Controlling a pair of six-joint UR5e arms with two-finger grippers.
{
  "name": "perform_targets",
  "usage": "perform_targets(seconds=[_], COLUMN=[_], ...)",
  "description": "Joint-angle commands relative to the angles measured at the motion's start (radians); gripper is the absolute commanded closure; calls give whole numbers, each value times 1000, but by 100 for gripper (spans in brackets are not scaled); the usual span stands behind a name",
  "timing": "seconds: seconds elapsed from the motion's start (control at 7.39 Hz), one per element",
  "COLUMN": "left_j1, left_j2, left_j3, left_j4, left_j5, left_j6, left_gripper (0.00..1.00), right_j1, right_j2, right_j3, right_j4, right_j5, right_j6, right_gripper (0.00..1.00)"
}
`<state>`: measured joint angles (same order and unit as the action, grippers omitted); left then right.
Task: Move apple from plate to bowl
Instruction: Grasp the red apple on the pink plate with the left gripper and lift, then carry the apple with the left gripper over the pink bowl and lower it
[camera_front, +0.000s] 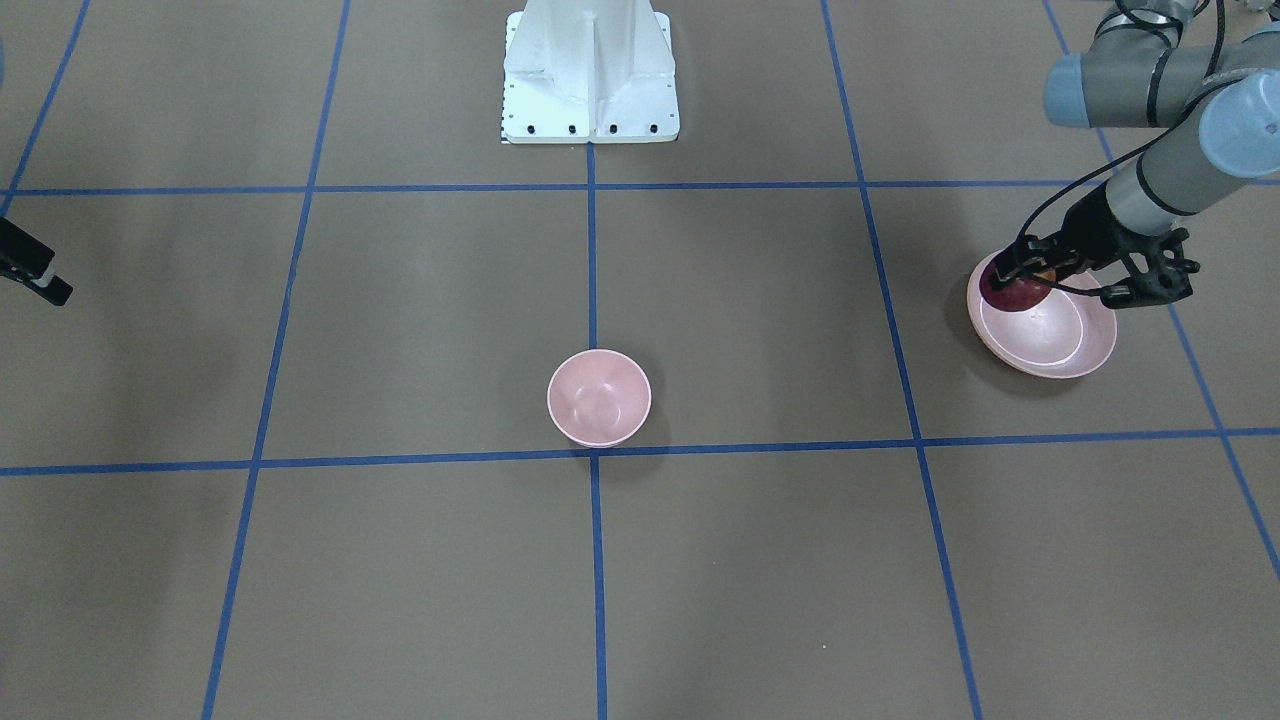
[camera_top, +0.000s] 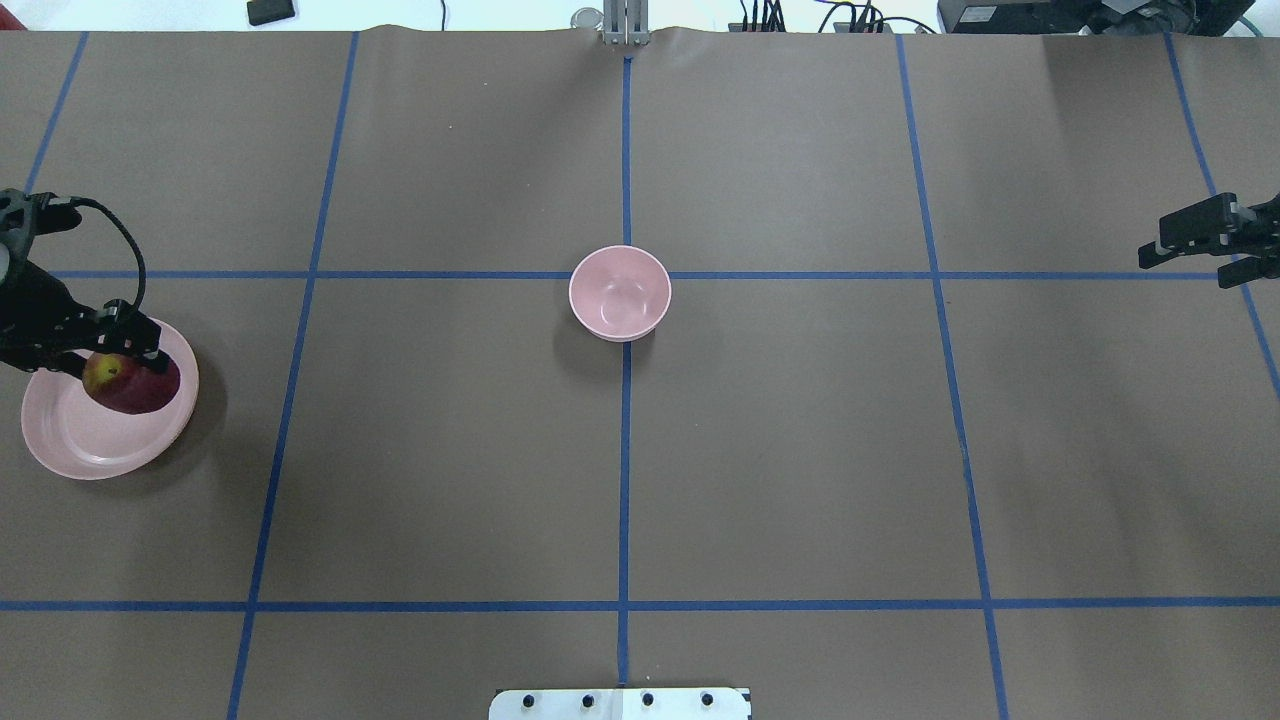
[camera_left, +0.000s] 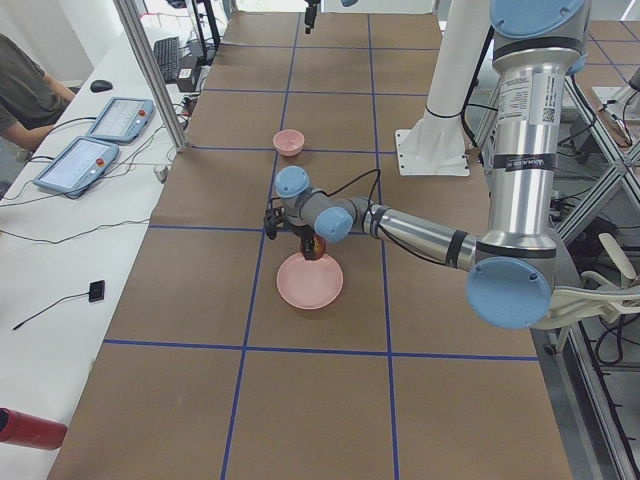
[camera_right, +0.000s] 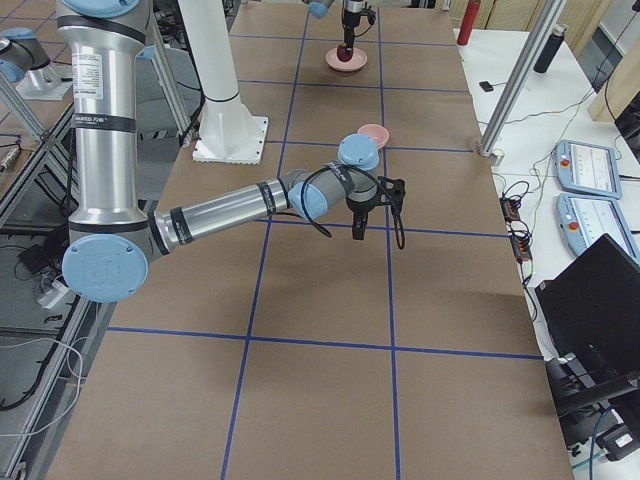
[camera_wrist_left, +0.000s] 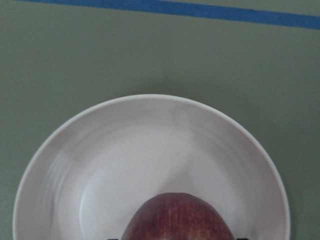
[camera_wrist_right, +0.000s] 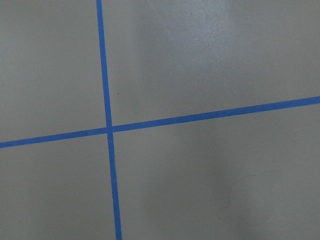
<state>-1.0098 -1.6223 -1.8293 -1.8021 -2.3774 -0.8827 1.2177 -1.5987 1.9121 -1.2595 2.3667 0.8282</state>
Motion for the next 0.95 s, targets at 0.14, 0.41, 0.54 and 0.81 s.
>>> perform_targets(seconds=[0.14,0.41,0.54,0.81], left_j1=[61,189,224,279], left_j2=[-366,-584,-684,-894], left_j3=[-87,17,112,360], left_j4=[282,283,283,270], left_j5=[24,140,193,273], left_j6=[-274,-463,-488,-489], left_gripper=[100,100,100,100], right_j1=[71,121,132,131], right_j2=[-73,-113,-125,-139], right_j3=[-4,-13,-10,-4], right_j4=[0,-1,0,0], right_j5=[2,6,15,16], right_j6=[-145,-231,-233,-233], right_gripper=[0,0,0,0])
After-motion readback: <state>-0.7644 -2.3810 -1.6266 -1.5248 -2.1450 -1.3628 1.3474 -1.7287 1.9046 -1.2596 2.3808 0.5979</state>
